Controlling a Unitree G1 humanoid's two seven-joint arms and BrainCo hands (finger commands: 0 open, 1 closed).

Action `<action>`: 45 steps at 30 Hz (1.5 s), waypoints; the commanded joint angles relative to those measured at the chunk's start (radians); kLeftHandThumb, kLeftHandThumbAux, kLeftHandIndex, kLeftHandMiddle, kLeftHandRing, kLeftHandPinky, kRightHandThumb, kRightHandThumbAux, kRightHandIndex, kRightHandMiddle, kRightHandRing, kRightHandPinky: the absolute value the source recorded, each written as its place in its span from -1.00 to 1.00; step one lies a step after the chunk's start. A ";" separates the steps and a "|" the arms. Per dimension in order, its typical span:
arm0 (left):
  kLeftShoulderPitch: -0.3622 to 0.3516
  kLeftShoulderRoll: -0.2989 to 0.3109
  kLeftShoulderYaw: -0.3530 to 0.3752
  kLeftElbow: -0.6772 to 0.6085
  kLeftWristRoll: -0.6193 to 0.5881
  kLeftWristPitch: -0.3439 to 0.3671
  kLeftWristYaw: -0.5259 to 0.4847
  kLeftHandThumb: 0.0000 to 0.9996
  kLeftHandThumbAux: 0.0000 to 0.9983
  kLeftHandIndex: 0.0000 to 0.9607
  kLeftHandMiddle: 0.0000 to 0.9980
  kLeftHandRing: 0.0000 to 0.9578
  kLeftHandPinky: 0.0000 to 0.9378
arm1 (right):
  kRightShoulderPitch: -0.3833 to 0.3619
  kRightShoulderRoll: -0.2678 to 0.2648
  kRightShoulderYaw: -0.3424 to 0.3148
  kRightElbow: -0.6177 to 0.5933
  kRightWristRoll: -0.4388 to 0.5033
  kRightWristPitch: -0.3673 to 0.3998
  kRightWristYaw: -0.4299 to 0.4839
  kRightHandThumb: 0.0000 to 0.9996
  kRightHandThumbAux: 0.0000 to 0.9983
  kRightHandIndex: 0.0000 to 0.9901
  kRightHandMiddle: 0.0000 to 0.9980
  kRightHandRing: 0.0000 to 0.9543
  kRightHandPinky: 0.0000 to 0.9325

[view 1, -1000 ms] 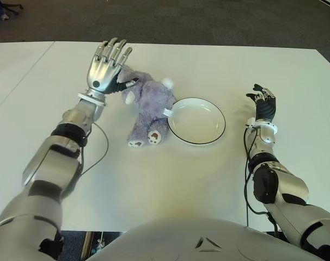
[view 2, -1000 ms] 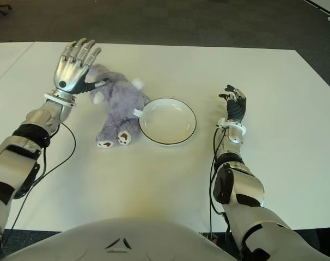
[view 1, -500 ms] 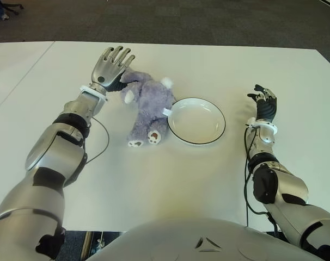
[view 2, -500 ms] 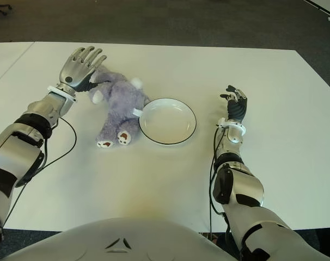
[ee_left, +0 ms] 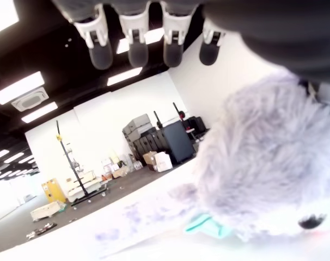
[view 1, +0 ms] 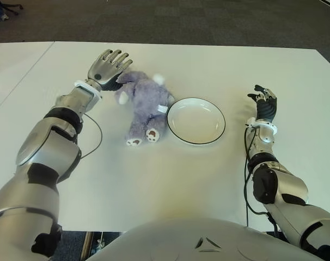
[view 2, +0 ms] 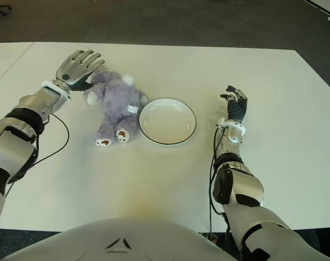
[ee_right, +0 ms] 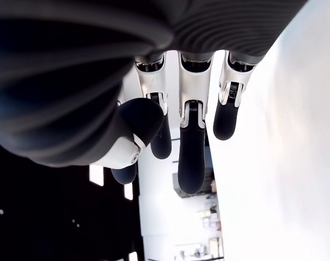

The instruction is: Put the doll into the plate.

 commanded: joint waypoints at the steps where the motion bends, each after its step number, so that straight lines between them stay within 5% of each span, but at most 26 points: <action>1: 0.036 0.066 -0.070 -0.005 0.033 -0.078 -0.059 -0.46 -0.59 -1.00 -1.00 -1.00 -1.00 | 0.212 0.118 0.005 0.132 -0.002 0.083 -0.020 0.89 0.36 -0.14 -0.51 -0.04 -0.47; 6: 0.030 0.089 -0.092 -0.008 0.024 -0.141 -0.103 -0.43 -0.55 -1.00 -1.00 -1.00 -1.00 | 0.212 0.122 0.004 0.131 0.000 0.076 -0.024 0.89 0.36 -0.14 -0.51 -0.04 -0.59; 12: 0.059 0.071 -0.063 0.007 -0.067 -0.275 -0.275 -0.31 -0.46 -1.00 -1.00 -1.00 -1.00 | 0.212 0.119 0.000 0.133 0.004 0.081 -0.015 0.89 0.36 -0.14 -0.52 -0.04 -0.62; 17: 0.132 -0.044 0.074 0.045 -0.318 -0.383 -0.643 -0.33 -0.33 -1.00 -1.00 -1.00 -1.00 | 0.210 0.114 -0.001 0.135 0.003 0.096 -0.017 0.89 0.36 -0.14 -0.57 -0.04 -0.48; 20: 0.165 -0.080 0.118 0.042 -0.424 -0.433 -0.820 -0.56 -0.32 -1.00 -1.00 -1.00 -1.00 | 0.211 0.115 0.003 0.135 -0.002 0.093 -0.033 0.89 0.36 -0.14 -0.57 -0.04 -0.55; 25: 0.176 -0.106 0.143 0.035 -0.527 -0.487 -1.032 -0.65 -0.27 -1.00 -1.00 -1.00 -1.00 | 0.215 0.115 0.012 0.134 -0.015 0.083 -0.056 0.89 0.36 -0.15 -0.57 -0.05 -0.59; 33: 0.168 -0.168 0.224 0.072 -0.680 -0.437 -1.326 -0.71 -0.20 -1.00 -1.00 -0.97 -0.85 | 0.218 0.114 0.021 0.134 -0.023 0.076 -0.062 0.88 0.37 -0.15 -0.58 -0.06 -0.52; 36: 0.171 -0.187 0.262 0.072 -0.740 -0.415 -1.401 -0.75 -0.21 -1.00 -1.00 -0.91 -0.83 | 0.218 0.114 0.017 0.134 -0.018 0.078 -0.053 0.89 0.37 -0.15 -0.59 -0.05 -0.35; 45: 0.177 -0.200 0.313 0.054 -0.833 -0.384 -1.516 -0.78 -0.15 -1.00 -1.00 -0.90 -0.84 | 0.218 0.118 0.010 0.134 -0.009 0.080 -0.039 0.89 0.36 -0.15 -0.62 -0.04 -0.35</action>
